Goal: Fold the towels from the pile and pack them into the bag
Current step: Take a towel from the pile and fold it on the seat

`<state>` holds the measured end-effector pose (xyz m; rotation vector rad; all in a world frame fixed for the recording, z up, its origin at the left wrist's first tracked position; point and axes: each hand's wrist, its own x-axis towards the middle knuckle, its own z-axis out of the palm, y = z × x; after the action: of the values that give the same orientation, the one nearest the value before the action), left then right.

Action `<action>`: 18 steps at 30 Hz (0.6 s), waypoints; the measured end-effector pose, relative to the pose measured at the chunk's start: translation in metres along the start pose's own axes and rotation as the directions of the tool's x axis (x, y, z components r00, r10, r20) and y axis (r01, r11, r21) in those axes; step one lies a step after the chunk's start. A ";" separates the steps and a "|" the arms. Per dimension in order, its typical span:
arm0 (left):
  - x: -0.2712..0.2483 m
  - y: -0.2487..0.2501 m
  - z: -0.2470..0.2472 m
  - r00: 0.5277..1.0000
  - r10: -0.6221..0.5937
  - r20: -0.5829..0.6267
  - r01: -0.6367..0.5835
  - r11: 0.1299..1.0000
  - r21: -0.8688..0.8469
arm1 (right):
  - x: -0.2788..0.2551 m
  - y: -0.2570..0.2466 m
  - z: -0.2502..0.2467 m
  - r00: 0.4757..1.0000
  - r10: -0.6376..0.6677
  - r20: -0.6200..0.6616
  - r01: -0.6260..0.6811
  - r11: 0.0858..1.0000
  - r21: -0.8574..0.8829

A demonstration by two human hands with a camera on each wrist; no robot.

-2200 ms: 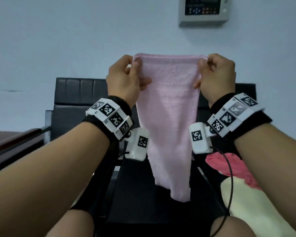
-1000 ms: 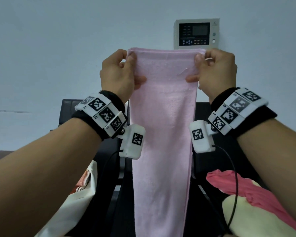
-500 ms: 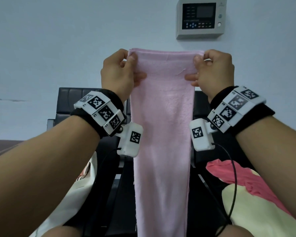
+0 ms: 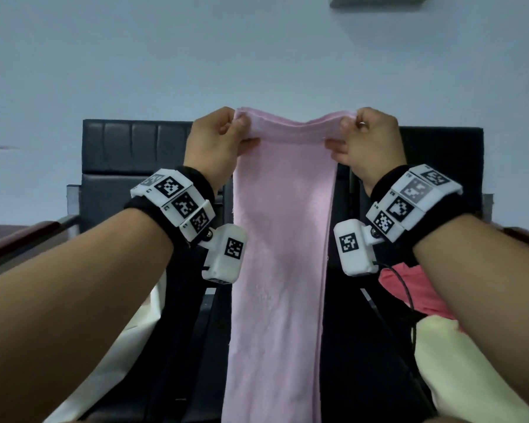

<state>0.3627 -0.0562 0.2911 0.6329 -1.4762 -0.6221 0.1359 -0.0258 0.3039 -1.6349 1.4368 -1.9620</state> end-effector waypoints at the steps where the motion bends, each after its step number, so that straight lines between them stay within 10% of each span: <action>1: 0.004 -0.011 0.001 1.000 -0.005 0.003 0.005 1.000 0.021 | 0.005 0.012 0.006 1.000 0.009 0.002 -0.009 1.000 -0.007; 18: 0.086 -0.189 0.045 0.992 -0.129 -0.004 0.127 0.978 0.166 | 0.108 0.197 0.085 0.992 0.033 0.124 -0.004 0.973 -0.229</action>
<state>0.3194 -0.2499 0.2146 0.8617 -1.5127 -0.6042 0.0894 -0.2439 0.2135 -1.7969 1.6716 -1.6996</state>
